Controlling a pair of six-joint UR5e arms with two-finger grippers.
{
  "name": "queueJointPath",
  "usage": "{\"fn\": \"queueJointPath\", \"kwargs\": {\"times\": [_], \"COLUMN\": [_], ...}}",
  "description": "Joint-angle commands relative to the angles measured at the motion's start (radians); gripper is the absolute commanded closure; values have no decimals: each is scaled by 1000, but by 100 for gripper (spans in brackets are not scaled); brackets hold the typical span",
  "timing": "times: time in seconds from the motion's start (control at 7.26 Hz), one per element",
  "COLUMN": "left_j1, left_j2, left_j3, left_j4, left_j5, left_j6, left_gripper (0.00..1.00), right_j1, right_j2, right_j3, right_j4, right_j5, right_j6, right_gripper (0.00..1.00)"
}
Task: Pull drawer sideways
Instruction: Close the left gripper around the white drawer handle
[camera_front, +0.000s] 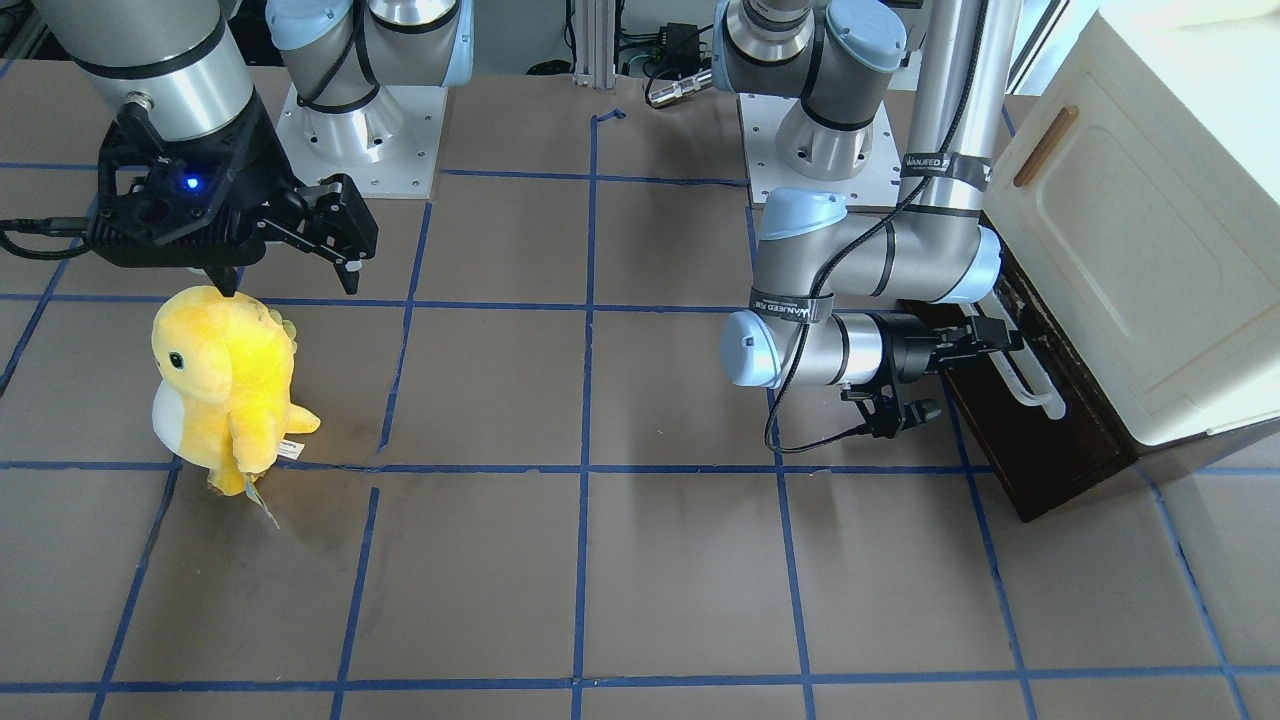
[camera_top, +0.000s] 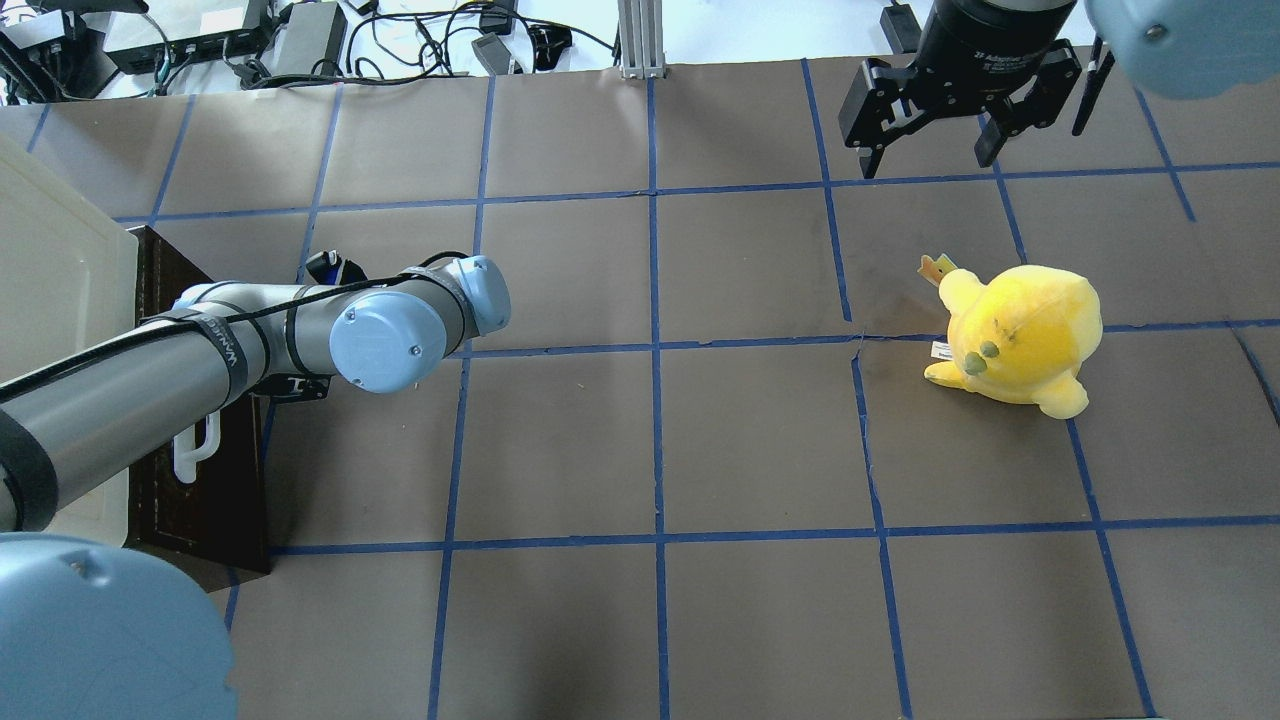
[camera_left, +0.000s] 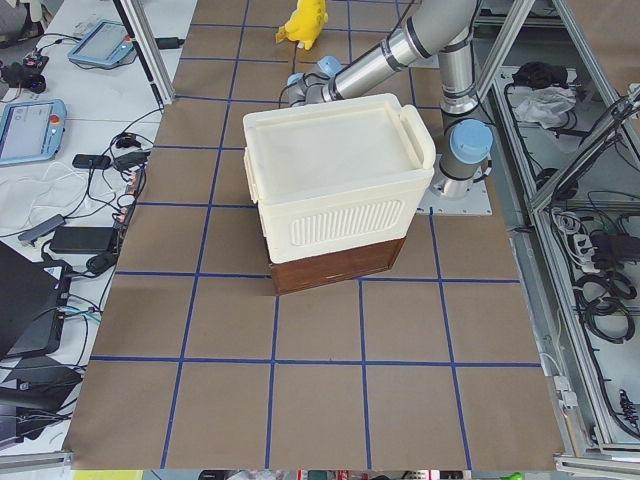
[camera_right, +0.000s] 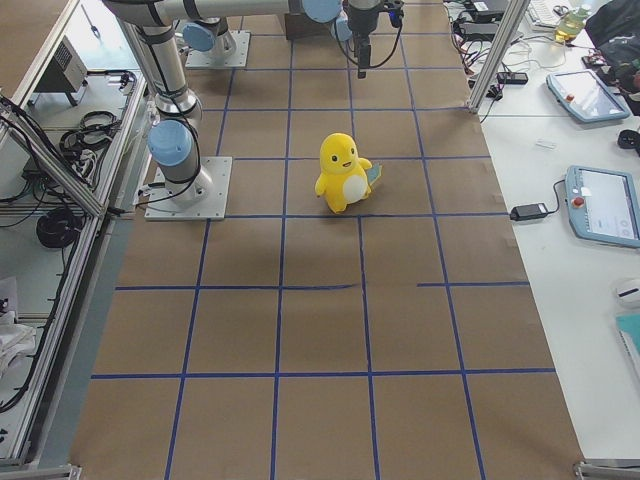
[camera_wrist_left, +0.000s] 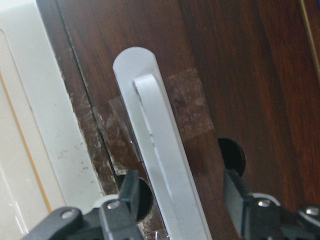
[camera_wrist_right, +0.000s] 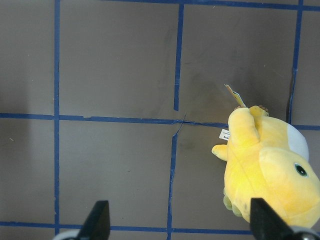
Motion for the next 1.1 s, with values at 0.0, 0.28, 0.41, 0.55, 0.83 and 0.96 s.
{"fn": "queueJointPath", "kwargs": {"times": [0.0, 0.28, 0.41, 0.55, 0.83, 0.96], "left_j1": [0, 0, 0, 0, 0, 0], "left_j2": [1, 1, 1, 1, 1, 1], "left_j3": [0, 2, 2, 3, 3, 5], "left_j4": [0, 0, 0, 0, 0, 1], "left_j5": [0, -3, -5, -5, -5, -3], "left_j6": [-2, -2, -2, -2, -2, -2], "left_gripper": [40, 49, 50, 51, 51, 51], "right_j1": [0, 0, 0, 0, 0, 0], "right_j2": [0, 0, 0, 0, 0, 0], "right_j3": [0, 0, 0, 0, 0, 0], "right_j4": [0, 0, 0, 0, 0, 0], "right_j5": [0, 0, 0, 0, 0, 0], "right_j6": [0, 0, 0, 0, 0, 0], "right_gripper": [0, 0, 0, 0, 0, 0]}}
